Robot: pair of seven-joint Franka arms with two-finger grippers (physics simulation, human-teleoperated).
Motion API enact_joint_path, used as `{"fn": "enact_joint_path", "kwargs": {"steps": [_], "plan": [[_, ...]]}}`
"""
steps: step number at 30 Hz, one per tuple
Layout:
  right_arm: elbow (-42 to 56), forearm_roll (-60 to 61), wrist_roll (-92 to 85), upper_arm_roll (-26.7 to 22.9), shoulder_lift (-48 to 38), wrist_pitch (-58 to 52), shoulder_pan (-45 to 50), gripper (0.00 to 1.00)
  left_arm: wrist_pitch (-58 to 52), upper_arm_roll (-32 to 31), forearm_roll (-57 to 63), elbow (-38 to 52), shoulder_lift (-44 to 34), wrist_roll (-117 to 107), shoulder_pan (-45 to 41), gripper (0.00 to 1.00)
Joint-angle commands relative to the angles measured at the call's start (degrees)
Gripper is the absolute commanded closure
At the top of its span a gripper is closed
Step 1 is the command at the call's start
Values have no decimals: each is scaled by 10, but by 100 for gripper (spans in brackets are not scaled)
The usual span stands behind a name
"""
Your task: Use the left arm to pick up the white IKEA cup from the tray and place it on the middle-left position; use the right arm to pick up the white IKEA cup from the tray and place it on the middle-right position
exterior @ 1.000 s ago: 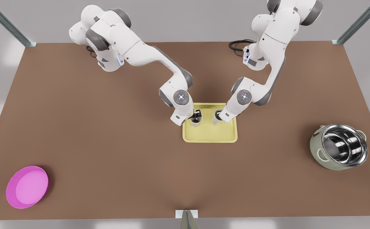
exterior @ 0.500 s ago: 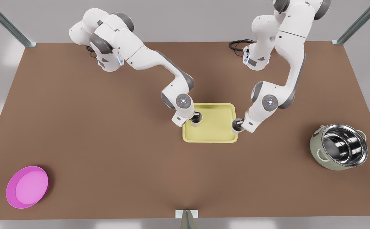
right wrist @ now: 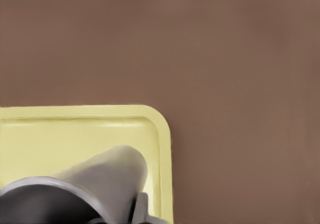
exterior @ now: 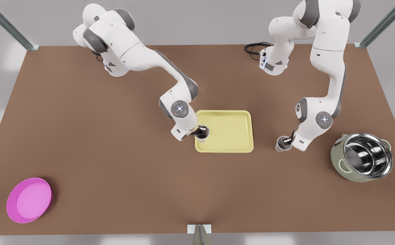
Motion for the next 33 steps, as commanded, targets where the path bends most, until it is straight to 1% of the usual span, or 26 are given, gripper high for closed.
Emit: {"fn": "enact_joint_path", "kwargs": {"steps": [1, 2, 3, 4, 5, 6, 8, 9, 10, 11, 12, 14, 15, 16, 17, 18, 21, 23, 25, 30, 33], "plan": [[-2, -5, -20, -1, -8, -6, -39, 80, 31, 0, -8, 1, 0, 155, 2, 84], [-5, -5, -67, -1, -6, -6, -78, 80, 30, 0, -8, 1, 0, 156, 3, 65], [-6, -6, -103, -2, -5, -6, -109, 80, 30, 0, -8, 1, 0, 157, 3, 8], [-7, -41, -139, -6, -2, -7, -137, 80, 30, 0, -8, 1, 0, 159, 3, 0], [-9, -74, -146, -6, -1, -9, -156, 79, 30, 0, -8, 1, 0, 159, 3, 0], [-12, -88, -215, -6, 5, -10, -200, 79, 30, 0, -7, 1, 0, 158, 3, 0], [-12, -88, -310, -7, 20, -9, -254, 79, 22, -1, 2, 1, -11, 159, 1, 0], [-11, -89, -332, -7, 27, -8, -266, 79, -48, -1, 15, 13, -45, 159, 2, 0], [-10, -90, -347, -7, 36, -2, -278, 79, -163, -1, 47, 65, -72, 155, 2, 0], [-10, -90, -371, -7, 45, 1, -293, 79, -328, -2, 68, 182, -72, 150, 0, 0], [-10, -90, -396, -7, 50, 1, -305, 79, -424, -5, 67, 262, -68, 132, -5, 0], [-5, -91, -410, -8, 70, 6, -314, 79, -510, -21, 66, 304, -76, 93, -8, 0], [-5, -90, -411, -8, 72, 16, -314, 74, -525, -22, 61, 306, -95, 77, -8, 0], [-5, -87, -409, -8, 73, 16, -316, 9, -526, -30, 61, 305, -124, 67, -8, 0], [-4, -88, -409, -9, 71, 16, -317, 0, -514, -39, 64, 318, -124, 71, -9, 0], [-4, -87, -408, -8, 69, 16, -317, 0, -512, -42, 62, 334, -119, 68, -8, 0], [-4, -83, -402, -4, 53, 8, -315, 0, -501, -43, 65, 334, -119, 68, -8, 0], [-4, -83, -401, 0, 37, -16, -315, 0, -500, -42, 46, 337, -117, 67, -8, 0], [-4, -83, -401, 3, 32, -27, -315, 0, -469, -42, 51, 337, -116, 84, -8, 0], [-4, -83, -401, 3, 25, -35, -315, 0, -468, -41, 52, 336, -111, 83, -5, 0], [-2, -81, -400, -3, -73, -152, -322, 0, -466, -41, 52, 336, -109, 83, -5, 0]]}}
